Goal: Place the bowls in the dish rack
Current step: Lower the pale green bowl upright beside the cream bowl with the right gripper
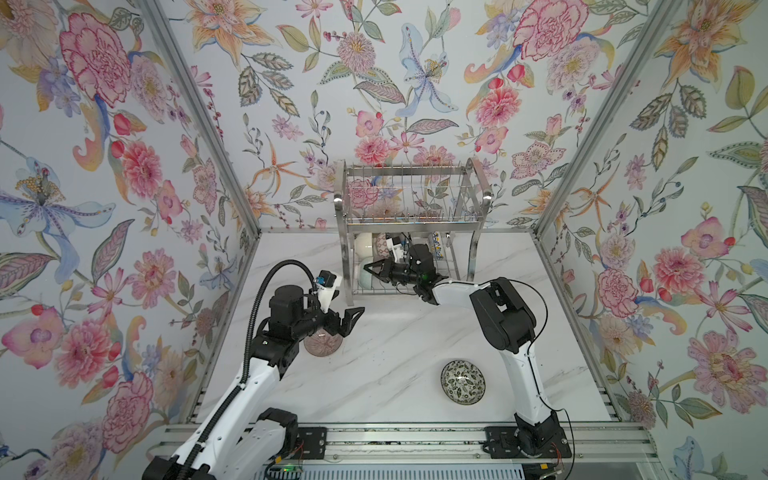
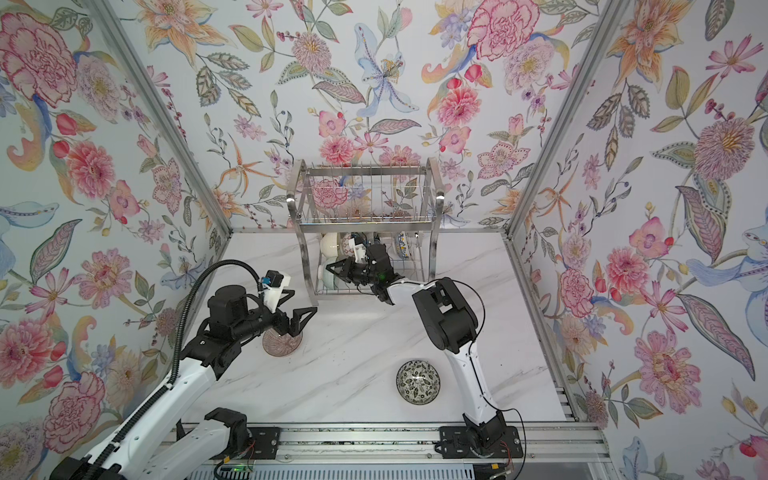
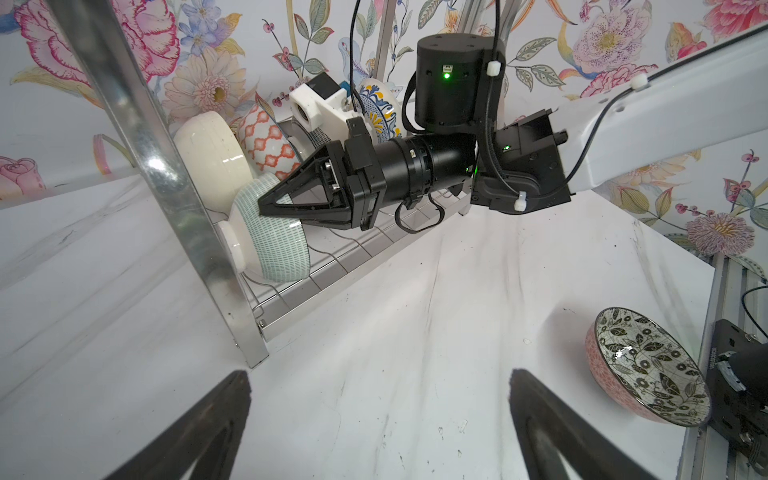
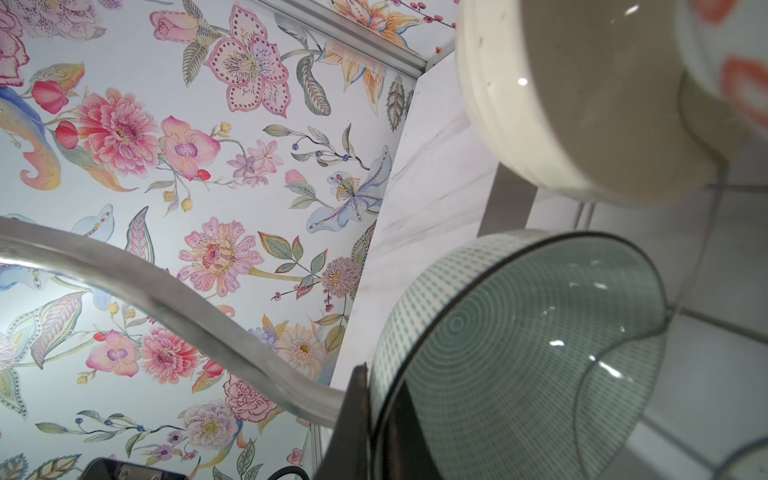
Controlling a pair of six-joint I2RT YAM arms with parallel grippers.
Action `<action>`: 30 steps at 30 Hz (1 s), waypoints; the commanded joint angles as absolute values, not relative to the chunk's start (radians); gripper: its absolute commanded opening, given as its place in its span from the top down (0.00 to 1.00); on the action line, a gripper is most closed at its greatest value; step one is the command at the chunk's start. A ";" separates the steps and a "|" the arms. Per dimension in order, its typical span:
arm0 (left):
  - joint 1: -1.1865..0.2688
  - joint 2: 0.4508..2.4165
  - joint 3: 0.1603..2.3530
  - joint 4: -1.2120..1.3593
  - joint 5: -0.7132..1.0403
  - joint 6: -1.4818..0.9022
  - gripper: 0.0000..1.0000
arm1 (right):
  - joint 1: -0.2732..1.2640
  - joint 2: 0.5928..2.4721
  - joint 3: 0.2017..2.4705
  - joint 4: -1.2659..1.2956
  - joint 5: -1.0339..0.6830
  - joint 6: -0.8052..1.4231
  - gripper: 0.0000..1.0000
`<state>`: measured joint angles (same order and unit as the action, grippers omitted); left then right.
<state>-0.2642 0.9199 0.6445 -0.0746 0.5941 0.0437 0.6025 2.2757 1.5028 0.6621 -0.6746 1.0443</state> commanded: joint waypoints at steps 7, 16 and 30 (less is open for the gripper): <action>-0.261 0.887 0.655 -0.056 0.543 0.028 0.01 | 0.611 2.238 1.519 0.595 -0.689 1.016 0.86; -0.261 0.885 0.653 -0.052 0.519 0.026 0.01 | 0.619 2.216 1.527 0.598 -0.674 1.014 0.72; -0.259 0.883 0.651 -0.052 0.374 -0.008 0.01 | 0.632 2.127 1.441 0.645 -0.604 0.989 0.48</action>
